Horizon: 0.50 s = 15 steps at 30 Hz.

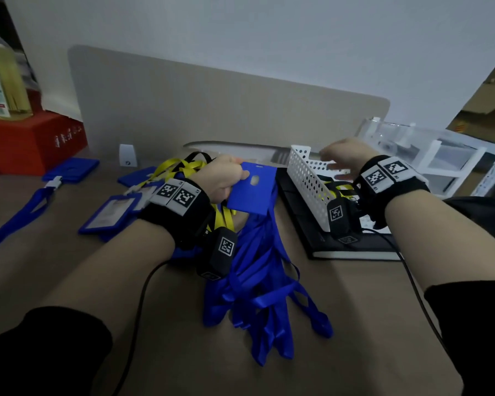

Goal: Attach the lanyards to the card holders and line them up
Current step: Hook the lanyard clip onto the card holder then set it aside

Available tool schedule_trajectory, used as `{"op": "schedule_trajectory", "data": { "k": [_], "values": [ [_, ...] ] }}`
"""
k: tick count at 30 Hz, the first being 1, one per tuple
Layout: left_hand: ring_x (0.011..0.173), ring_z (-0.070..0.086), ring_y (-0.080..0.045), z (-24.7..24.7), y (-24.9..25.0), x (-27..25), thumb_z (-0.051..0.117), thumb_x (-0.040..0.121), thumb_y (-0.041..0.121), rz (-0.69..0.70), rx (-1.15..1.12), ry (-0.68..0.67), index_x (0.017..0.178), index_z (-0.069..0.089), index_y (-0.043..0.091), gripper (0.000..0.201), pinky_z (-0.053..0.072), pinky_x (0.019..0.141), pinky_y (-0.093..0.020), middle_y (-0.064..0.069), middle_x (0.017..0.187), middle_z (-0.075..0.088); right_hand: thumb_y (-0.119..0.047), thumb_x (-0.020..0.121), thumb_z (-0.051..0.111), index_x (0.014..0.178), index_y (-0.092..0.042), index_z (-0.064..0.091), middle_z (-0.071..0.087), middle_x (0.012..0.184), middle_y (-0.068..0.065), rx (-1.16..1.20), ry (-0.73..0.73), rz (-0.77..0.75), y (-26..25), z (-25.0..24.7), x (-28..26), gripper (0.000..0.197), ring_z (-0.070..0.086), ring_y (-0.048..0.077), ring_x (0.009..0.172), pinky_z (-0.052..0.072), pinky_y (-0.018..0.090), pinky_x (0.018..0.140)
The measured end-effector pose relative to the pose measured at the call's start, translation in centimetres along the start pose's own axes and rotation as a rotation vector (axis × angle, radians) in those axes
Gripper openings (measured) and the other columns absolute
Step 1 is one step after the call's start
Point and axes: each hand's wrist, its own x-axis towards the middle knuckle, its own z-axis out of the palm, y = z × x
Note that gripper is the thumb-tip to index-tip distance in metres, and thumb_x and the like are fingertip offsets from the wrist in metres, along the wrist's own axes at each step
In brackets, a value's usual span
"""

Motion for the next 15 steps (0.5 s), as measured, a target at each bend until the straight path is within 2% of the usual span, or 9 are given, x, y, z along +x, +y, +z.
{"op": "schedule_trajectory", "data": {
  "k": [2, 5, 7, 10, 13, 14, 15],
  "values": [
    [0.073, 0.058, -0.016, -0.5, -0.1, 0.7, 0.042, 0.098, -0.005, 0.024, -0.001, 0.034, 0.117, 0.054, 0.001, 0.023, 0.052, 0.077, -0.038, -0.011, 0.096, 0.062, -0.011, 0.092, 0.053, 0.101, -0.010, 0.063, 0.059, 0.094, 0.005, 0.053, -0.043, -0.073, -0.8, 1.4, 0.3, 0.013, 0.053, 0.017, 0.085, 0.042, 0.025, 0.063],
    [0.074, 0.062, -0.021, -1.7, -0.2, 1.6, 0.043, 0.096, -0.009, 0.056, -0.003, 0.048, 0.120, 0.056, -0.005, 0.028, 0.054, 0.068, -0.036, -0.020, 0.108, 0.062, -0.012, 0.091, 0.055, 0.086, -0.014, 0.064, 0.058, 0.081, 0.002, 0.043, -0.091, -0.168, -1.8, 4.3, 0.8, 0.010, 0.051, 0.013, 0.073, 0.038, 0.022, 0.057],
    [0.075, 0.062, -0.025, -2.5, -0.2, 1.9, 0.041, 0.092, -0.014, 0.072, 0.003, 0.053, 0.117, 0.058, -0.006, 0.031, 0.054, 0.068, -0.036, -0.021, 0.106, 0.061, -0.011, 0.091, 0.055, 0.079, -0.018, 0.061, 0.058, 0.076, 0.000, -0.014, -0.169, -0.187, -2.1, 6.3, 1.7, 0.015, 0.051, 0.010, 0.067, 0.038, 0.021, 0.055],
    [0.085, 0.062, -0.034, -3.5, -0.7, 3.1, 0.042, 0.086, -0.018, 0.073, 0.012, 0.069, 0.115, 0.058, -0.009, 0.034, 0.054, 0.073, -0.042, -0.023, 0.105, 0.060, -0.005, 0.089, 0.054, 0.088, -0.009, 0.065, 0.055, 0.070, 0.005, -0.108, -0.235, -0.159, -2.0, 9.2, 3.2, 0.012, 0.049, 0.015, 0.062, 0.039, 0.020, 0.049],
    [0.085, 0.062, -0.033, -4.0, -1.2, 4.6, 0.044, 0.087, -0.016, 0.068, 0.009, 0.101, 0.096, 0.059, -0.002, 0.022, 0.055, 0.074, -0.042, -0.020, 0.099, 0.061, -0.005, 0.088, 0.052, 0.099, 0.001, 0.068, 0.060, 0.080, 0.012, -0.274, -0.248, -0.144, -1.6, 11.4, 4.8, 0.020, 0.056, 0.025, 0.070, 0.045, 0.029, 0.055],
    [0.084, 0.061, -0.032, -4.0, -1.4, 5.0, 0.044, 0.087, -0.015, 0.066, 0.013, 0.111, 0.089, 0.058, 0.002, 0.022, 0.055, 0.072, -0.040, -0.017, 0.095, 0.061, -0.008, 0.088, 0.052, 0.096, 0.002, 0.068, 0.061, 0.082, 0.014, -0.321, -0.260, -0.130, -1.4, 12.1, 5.4, 0.020, 0.058, 0.027, 0.072, 0.047, 0.029, 0.056],
    [0.084, 0.061, -0.031, -4.1, -1.5, 5.4, 0.044, 0.088, -0.014, 0.066, 0.007, 0.118, 0.084, 0.057, 0.005, 0.024, 0.055, 0.070, -0.039, -0.014, 0.092, 0.061, -0.012, 0.088, 0.053, 0.090, 0.002, 0.066, 0.061, 0.079, 0.014, -0.356, -0.269, -0.106, -1.3, 12.7, 6.0, 0.019, 0.058, 0.028, 0.067, 0.046, 0.025, 0.051]
  ]
}}
